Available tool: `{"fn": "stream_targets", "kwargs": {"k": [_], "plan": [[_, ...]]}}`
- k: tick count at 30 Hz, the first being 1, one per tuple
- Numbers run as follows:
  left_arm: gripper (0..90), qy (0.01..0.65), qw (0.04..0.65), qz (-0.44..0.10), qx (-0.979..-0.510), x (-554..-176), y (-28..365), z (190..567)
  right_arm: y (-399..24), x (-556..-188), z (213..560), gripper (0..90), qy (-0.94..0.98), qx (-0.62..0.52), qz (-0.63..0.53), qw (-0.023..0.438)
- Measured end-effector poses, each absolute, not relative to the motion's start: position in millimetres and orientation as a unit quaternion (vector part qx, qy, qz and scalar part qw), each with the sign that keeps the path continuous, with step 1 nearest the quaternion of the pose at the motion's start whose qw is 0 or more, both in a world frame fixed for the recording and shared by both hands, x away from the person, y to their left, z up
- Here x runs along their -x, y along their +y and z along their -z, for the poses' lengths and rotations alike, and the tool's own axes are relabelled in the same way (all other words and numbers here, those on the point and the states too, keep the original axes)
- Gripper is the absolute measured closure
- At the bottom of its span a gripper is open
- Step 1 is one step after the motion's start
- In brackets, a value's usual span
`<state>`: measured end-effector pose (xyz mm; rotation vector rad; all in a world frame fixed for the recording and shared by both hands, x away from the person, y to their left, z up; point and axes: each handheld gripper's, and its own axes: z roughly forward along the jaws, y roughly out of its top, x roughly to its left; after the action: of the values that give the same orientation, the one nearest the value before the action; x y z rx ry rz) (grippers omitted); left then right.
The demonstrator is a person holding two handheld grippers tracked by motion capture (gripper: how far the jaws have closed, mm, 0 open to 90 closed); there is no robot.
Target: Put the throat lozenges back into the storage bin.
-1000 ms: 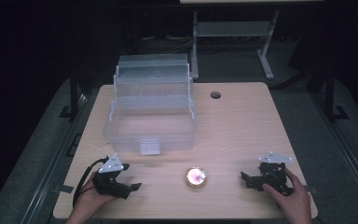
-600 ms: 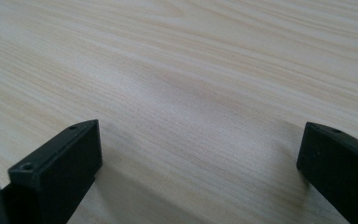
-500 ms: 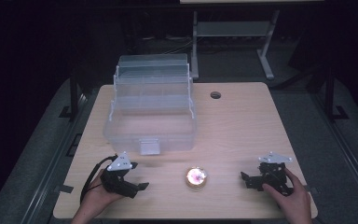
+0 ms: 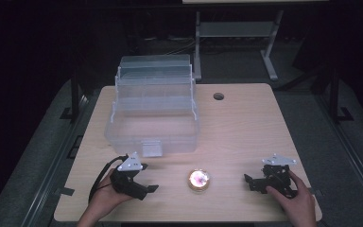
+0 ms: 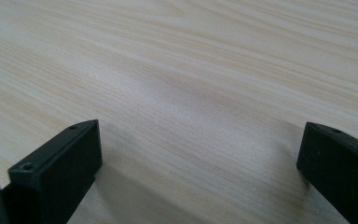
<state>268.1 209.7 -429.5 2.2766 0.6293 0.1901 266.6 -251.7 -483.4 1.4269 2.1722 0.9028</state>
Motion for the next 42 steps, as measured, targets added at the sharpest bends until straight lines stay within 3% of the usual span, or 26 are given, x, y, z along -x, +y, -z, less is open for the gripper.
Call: {"fn": "stream_targets", "kwargs": {"k": [42], "plan": [[13.4,0.2,0.376,-0.043,-0.904,-286,156,416,-252,-267,483,0.0,0.775,-0.509,-0.322,0.194]]}}
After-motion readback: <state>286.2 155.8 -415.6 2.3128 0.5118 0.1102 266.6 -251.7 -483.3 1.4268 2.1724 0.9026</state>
